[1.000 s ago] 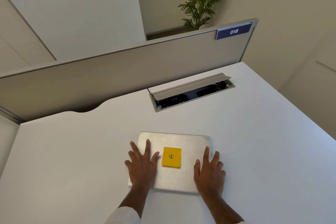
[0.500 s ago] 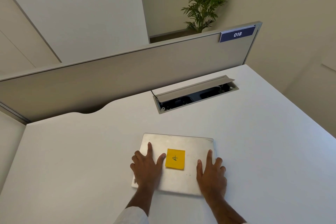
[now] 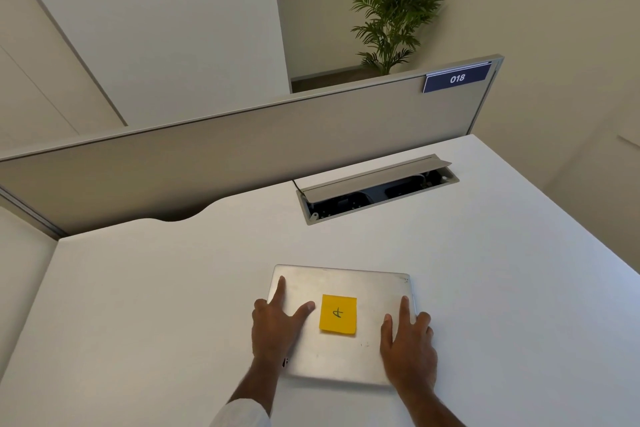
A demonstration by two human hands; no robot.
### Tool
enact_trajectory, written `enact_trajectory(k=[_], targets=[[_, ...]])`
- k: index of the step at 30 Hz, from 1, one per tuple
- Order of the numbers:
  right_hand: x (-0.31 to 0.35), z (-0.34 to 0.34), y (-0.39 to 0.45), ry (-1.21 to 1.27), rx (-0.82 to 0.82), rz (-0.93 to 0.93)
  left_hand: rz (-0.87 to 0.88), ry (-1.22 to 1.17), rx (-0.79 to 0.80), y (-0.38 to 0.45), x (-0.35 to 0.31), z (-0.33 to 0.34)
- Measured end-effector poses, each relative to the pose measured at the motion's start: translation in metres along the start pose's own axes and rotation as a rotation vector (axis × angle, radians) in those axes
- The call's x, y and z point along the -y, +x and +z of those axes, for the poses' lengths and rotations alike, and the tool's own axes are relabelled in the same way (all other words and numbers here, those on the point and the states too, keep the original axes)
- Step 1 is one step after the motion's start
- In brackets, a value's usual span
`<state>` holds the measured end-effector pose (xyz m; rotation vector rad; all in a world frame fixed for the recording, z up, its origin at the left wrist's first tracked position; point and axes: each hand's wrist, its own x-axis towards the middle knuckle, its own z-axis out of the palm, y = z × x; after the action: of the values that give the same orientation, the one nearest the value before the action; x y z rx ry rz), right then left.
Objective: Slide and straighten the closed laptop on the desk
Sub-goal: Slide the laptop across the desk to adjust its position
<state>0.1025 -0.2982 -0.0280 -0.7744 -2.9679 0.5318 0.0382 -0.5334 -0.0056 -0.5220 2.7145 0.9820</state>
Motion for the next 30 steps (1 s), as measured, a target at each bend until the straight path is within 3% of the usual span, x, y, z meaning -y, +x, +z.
enact_trajectory(k=[7,20,30], targets=[[-0.002,-0.003,0.003,0.023,0.004,-0.028,-0.011,-0.057,-0.003,-0.008,0.002,-0.001],[0.024,-0.014,0.023,0.001,0.017,-0.274,-0.146,-0.190,-0.175,-0.043,0.023,-0.020],[0.034,-0.006,0.038,-0.022,0.074,-0.360,-0.203,-0.128,-0.232,-0.044,0.036,-0.012]])
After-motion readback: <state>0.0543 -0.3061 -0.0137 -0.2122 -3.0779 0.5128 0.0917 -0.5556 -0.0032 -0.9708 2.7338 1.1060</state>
